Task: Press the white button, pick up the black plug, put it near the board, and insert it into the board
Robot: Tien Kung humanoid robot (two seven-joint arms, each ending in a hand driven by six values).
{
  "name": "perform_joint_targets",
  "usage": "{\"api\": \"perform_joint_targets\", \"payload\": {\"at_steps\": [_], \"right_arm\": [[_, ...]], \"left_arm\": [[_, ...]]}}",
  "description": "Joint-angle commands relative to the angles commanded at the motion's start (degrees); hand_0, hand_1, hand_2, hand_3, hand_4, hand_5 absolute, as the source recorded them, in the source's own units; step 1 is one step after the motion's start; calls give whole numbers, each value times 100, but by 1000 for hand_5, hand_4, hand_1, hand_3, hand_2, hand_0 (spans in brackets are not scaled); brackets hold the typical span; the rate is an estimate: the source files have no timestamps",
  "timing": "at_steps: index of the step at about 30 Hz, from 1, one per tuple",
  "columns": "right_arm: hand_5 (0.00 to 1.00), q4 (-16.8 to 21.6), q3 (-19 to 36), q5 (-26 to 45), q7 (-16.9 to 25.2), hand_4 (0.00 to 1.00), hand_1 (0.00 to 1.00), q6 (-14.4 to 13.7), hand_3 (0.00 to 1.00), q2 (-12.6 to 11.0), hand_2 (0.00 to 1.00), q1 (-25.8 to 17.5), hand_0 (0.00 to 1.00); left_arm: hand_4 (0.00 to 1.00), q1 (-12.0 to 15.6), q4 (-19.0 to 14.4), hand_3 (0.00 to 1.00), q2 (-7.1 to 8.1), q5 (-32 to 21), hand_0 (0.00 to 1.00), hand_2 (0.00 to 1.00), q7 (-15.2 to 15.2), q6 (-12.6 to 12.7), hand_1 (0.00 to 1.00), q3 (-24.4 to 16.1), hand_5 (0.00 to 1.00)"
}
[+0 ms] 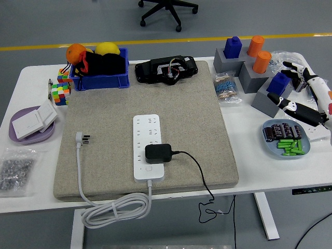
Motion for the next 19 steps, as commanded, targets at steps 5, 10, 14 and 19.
{"api": "perform_joint_targets", "payload": {"at_steps": [5,10,14,19], "right_arm": [[887,-11,-16,-29,-39,998,940,-14,961,6,921,9,983],[905,-54,-2,28,-28,998,943,71,959,17,923,10,987],[948,-83,7,97,-133,998,998,236,998,12,997,13,998],[948,-131,38,279,-169,998,998,349,998,6,997,30,998]], "left_arm": [[561,9,0,769,-21,-1,788,706,9,-1,739,0,464],[561,-1,0,769,-24,-24,789,706,4,0,739,19,464],[561,-12,0,769,-20,-19,789,706,6,-1,739,10,464],[561,-22,0,769,-17,-5,789,706,11,1,739,-7,464]]}}
